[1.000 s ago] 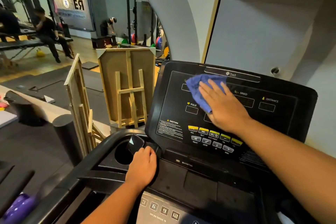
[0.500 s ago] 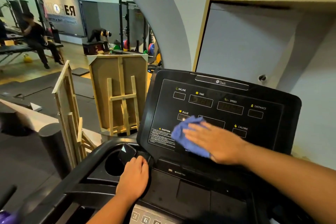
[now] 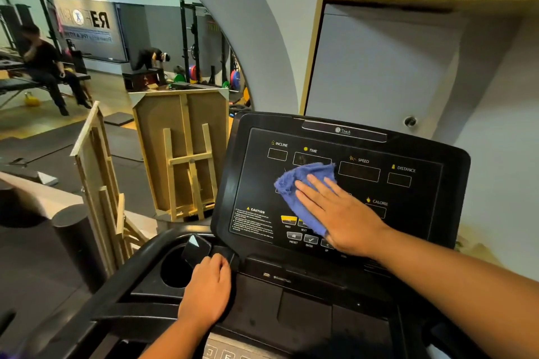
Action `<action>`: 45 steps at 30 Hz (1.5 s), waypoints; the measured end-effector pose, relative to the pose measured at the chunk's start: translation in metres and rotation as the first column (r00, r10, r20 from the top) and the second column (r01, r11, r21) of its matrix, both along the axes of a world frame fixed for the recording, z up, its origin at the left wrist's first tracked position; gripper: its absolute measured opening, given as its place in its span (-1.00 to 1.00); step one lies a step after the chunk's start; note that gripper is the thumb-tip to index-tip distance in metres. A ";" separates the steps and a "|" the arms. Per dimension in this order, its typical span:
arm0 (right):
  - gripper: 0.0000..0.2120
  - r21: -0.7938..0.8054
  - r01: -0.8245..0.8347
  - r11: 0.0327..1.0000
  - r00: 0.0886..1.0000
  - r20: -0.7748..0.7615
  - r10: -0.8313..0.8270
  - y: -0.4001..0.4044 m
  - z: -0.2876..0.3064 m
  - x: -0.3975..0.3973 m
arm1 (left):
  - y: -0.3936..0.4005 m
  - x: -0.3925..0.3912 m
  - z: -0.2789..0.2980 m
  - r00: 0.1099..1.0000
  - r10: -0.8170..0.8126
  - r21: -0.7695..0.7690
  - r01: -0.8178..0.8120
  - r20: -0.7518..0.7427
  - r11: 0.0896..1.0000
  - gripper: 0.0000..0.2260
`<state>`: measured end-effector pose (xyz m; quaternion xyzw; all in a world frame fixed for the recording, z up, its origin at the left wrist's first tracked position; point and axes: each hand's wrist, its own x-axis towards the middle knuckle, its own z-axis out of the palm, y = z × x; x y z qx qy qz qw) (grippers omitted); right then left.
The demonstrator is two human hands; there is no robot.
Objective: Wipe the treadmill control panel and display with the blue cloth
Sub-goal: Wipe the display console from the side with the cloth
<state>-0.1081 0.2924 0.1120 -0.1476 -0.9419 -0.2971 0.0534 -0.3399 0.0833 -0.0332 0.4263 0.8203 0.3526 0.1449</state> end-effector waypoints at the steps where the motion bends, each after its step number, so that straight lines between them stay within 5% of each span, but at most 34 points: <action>1: -0.27 0.005 -0.017 1.000 1.000 0.024 0.016 0.006 0.007 0.004 | 0.000 0.000 0.001 1.000 0.000 -0.001 0.000 -0.001 1.000 -0.79; 6: -0.27 -0.008 0.161 0.987 0.966 -0.204 -0.159 0.032 0.061 0.004 | 0.000 0.001 0.002 1.000 0.003 -0.014 -0.003 -0.005 1.000 -0.79; 10: -0.32 -0.169 0.304 0.937 0.807 -0.478 -0.348 0.027 0.057 -0.002 | 0.001 0.001 0.003 1.000 -0.004 -0.011 0.004 -0.009 1.000 -0.79; 12: -0.32 -0.160 0.296 0.942 0.815 -0.473 -0.336 0.009 0.031 -0.017 | 0.000 0.001 0.001 1.000 -0.006 -0.007 0.006 -0.009 1.000 -0.79; 16: -0.21 -0.022 0.065 0.998 0.982 -0.174 -0.068 -0.024 -0.028 -0.010 | 0.000 0.000 0.001 1.000 0.000 -0.010 0.000 -0.007 1.000 -0.79; 20: -0.24 -0.036 -0.063 0.997 0.998 0.023 0.063 -0.017 -0.029 0.018 | 0.000 0.000 0.000 1.000 0.000 -0.005 0.000 0.002 1.000 -0.80; 28: -0.30 -0.121 0.261 0.958 0.848 -0.445 -0.287 0.034 0.055 0.020 | 0.001 -0.001 -0.001 1.000 0.003 0.014 -0.003 0.005 1.000 -0.80; 35: -0.23 -0.135 0.046 0.990 0.995 -0.078 -0.057 -0.029 -0.040 0.022 | 0.001 -0.001 -0.001 1.000 -0.009 0.024 0.009 -0.002 1.000 -0.79; 45: -0.42 -0.283 -0.067 0.957 0.963 0.232 0.136 -0.028 -0.061 0.087 | -0.001 0.000 0.000 1.000 -0.008 0.012 0.008 0.008 1.000 -0.79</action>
